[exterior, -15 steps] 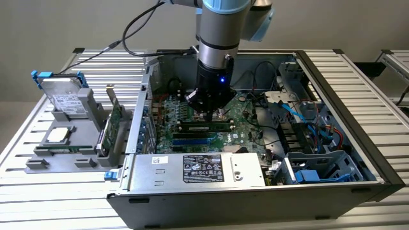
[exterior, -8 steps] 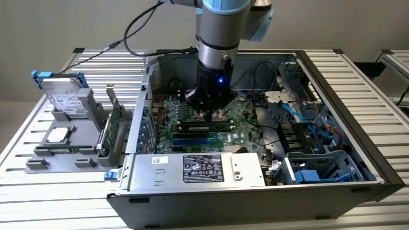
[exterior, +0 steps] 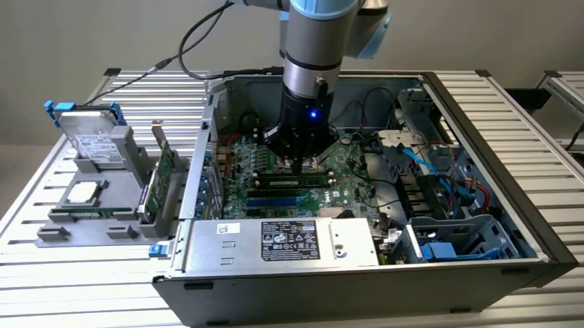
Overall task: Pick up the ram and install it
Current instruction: 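Press down the ram until it locks into place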
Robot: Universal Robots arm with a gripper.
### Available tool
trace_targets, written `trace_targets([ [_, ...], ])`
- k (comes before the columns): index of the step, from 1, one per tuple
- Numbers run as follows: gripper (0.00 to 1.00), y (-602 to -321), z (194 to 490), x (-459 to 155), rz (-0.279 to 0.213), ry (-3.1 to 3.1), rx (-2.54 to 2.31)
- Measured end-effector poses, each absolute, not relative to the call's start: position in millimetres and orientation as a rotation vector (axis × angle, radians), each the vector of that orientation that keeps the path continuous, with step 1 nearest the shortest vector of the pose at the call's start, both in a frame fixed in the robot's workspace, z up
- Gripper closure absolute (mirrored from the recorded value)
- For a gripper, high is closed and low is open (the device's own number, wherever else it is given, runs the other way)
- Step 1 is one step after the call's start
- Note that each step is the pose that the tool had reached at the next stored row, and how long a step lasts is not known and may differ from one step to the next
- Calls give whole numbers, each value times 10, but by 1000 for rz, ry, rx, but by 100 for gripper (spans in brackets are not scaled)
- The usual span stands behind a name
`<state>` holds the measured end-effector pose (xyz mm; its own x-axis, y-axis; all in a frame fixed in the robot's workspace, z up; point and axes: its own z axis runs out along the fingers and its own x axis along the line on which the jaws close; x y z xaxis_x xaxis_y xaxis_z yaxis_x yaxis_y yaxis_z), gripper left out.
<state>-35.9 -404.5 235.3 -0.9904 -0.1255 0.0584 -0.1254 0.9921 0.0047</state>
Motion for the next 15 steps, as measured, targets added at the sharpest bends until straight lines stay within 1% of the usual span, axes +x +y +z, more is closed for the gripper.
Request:
trace_targets([
  [8,90,-4050,2403,-359,20,-3071,97],
  [15,90,-4060,2447,-359,22,-3070,43],
])
